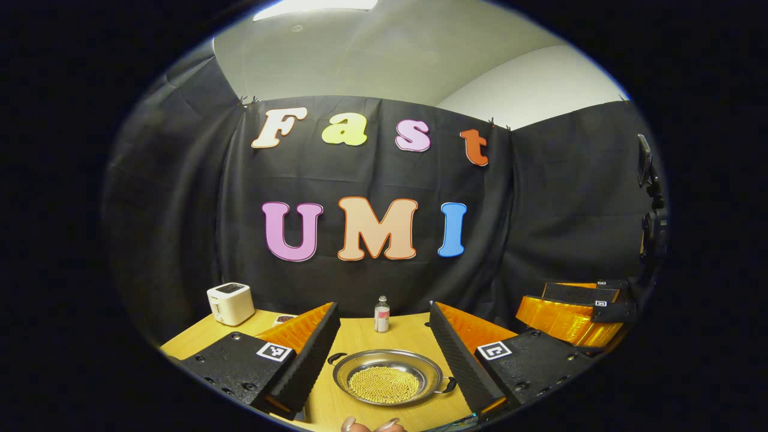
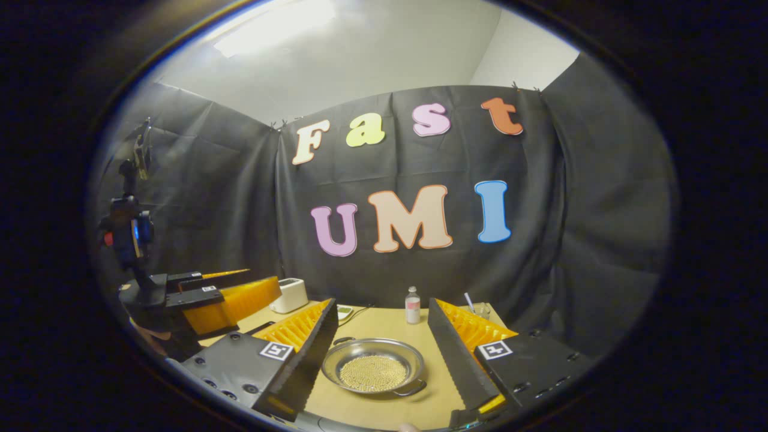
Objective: First push the handle of the pot to place it horizontally, then grasp the pot with both hands and set it on the induction cooktop.
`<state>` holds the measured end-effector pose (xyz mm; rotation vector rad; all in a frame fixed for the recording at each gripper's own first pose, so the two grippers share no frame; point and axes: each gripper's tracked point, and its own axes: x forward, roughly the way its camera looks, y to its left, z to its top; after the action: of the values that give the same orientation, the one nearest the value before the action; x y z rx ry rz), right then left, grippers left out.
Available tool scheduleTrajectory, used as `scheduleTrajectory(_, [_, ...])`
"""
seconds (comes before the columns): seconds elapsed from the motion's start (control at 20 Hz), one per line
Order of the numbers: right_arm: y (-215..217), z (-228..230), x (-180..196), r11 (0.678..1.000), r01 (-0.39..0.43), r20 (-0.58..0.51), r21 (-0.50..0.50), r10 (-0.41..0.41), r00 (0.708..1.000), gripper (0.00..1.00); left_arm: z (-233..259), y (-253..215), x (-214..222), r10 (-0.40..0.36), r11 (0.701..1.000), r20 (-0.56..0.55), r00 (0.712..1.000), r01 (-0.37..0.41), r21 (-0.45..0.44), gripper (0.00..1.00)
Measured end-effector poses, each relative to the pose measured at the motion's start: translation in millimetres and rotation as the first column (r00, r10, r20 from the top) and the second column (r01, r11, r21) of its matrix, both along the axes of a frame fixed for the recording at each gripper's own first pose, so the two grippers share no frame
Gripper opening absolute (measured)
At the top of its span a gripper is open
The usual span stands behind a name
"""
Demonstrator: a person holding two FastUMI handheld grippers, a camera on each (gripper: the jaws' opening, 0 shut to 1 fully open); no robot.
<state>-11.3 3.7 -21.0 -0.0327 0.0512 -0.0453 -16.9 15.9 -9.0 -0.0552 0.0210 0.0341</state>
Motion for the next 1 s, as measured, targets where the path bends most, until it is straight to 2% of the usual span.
scheduleTrajectory(0.3, [-1, -6, 7, 0.999, 0.043, -0.008, -0.006, -0.043, 0.999, 0.94, -7, 15, 1, 0.003, 1.000, -0.017, 1.000, -0.003, -0.005, 0.96])
scheduleTrajectory(0.7, [4, -19, 18, 0.998, 0.056, -0.038, -0.026, -0.057, 0.998, 0.95, -12, 21, 10, -0.023, 1.000, -0.022, 0.999, 0.022, -0.022, 0.96])
scheduleTrajectory(0.75, [3, -20, 19, 0.998, 0.056, -0.044, -0.026, -0.057, 0.997, 0.91, -14, 20, 10, -0.025, 0.999, -0.023, 0.999, 0.025, -0.025, 0.96])
scheduleTrajectory(0.8, [3, -22, 20, 0.998, 0.057, -0.050, -0.025, -0.058, 0.997, 0.80, -14, 20, 11, -0.028, 0.999, -0.026, 0.999, 0.027, -0.028, 0.96])
scheduleTrajectory(0.85, [2, -25, 21, 0.998, 0.059, -0.057, -0.023, -0.060, 0.997, 0.75, -18, 21, 11, -0.028, 0.999, -0.032, 0.999, 0.027, -0.029, 0.96])
scheduleTrajectory(0.9, [1, -27, 22, 0.998, 0.061, -0.067, -0.020, -0.062, 0.996, 0.73, -19, 22, 11, -0.025, 0.999, -0.039, 0.999, 0.024, -0.028, 0.96])
scheduleTrajectory(0.95, [-1, -28, 21, 0.998, 0.065, -0.072, -0.018, -0.066, 0.995, 0.81, -21, 23, 12, -0.023, 0.999, -0.044, 0.999, 0.021, -0.028, 0.96])
scheduleTrajectory(1.0, [-2, -31, 24, 0.998, 0.069, -0.076, -0.015, -0.070, 0.995, 0.74, -22, 24, 11, -0.020, 0.999, -0.047, 0.999, 0.018, -0.031, 0.96])
